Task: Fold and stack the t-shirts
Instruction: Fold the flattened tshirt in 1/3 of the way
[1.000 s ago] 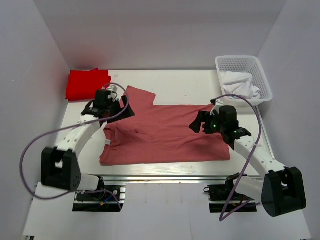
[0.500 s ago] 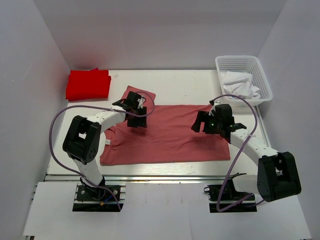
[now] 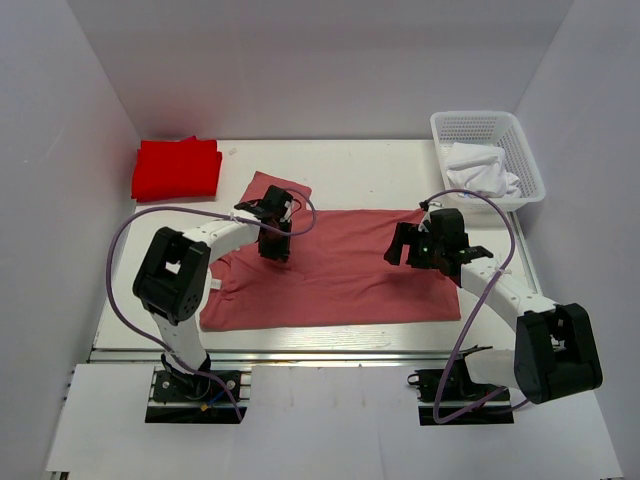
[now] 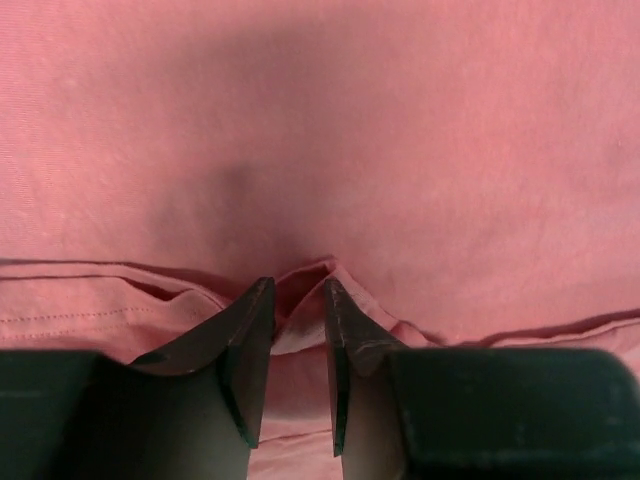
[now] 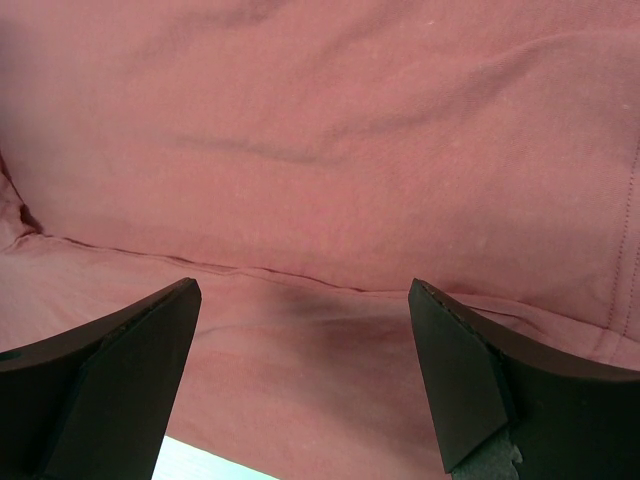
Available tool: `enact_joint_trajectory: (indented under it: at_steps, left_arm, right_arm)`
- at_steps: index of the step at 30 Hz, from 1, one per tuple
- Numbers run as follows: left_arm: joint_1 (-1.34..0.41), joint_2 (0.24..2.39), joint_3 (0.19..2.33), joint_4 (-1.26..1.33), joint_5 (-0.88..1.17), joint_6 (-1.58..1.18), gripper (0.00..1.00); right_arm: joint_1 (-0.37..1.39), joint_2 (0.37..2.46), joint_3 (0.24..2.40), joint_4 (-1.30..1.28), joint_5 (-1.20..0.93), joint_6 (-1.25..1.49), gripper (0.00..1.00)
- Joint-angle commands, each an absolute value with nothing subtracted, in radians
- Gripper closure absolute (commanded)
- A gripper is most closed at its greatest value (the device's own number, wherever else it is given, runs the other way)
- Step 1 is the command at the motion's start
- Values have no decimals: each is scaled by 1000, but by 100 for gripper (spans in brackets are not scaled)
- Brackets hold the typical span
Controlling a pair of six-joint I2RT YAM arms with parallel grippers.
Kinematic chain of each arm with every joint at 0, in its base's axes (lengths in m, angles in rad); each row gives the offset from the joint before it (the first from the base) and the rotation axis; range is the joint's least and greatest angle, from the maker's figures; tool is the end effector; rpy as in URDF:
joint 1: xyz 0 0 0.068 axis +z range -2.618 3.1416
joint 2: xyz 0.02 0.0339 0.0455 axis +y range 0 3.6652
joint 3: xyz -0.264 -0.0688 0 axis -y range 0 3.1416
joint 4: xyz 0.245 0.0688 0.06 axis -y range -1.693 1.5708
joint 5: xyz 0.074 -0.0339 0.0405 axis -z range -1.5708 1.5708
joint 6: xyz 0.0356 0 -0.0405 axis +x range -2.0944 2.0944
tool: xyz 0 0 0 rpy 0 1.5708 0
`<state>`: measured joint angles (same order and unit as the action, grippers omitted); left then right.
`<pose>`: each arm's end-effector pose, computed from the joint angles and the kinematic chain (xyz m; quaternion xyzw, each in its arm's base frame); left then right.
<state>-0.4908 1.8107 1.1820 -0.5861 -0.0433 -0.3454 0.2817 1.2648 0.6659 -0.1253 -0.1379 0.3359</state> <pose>0.3133 -0.1657 0.1717 0.0676 0.9816 -0.0524 0.1704 0.2469 0.0766 0.2043 -0.0036 0.9100 0.1844 0.3713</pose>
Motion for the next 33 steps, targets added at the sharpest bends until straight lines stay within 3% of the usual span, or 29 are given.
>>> enact_joint_trajectory:
  at_steps: [1,3,7,19,26,29,31,33]
  left_arm:
    - [-508,1752,1203,-606,-51,-336,62]
    - [-508,1752,1190,-606,-51,-336,64]
    - [-508,1752,1181,-597,-25,-336,100]
    - [-508,1637,1123,-361,184,-200,100]
    - [-517,1755,1232,-460,104,-169,100]
    - [-517,1808,1288,-529,32,-195,86]
    - [-517,1824,1321,-552,-46,-216,85]
    - [-508,1824,1342,-552,-131,-259,77]
  right_arm:
    - [279,1252,703,-126,-138,327,10]
    - [278,1253,701,-127,-141,328,10]
    - [281,1253,701,-124,-143,331,10]
    - [281,1223,678,-78,-206,311,10]
    - [278,1212,681,-91,-178,311,10]
    - [275,1216,689,-100,-173,308,10]
    - [279,1223,698,-103,-169,310,10]
    - [282,1223,701,-103,-153,314,10]
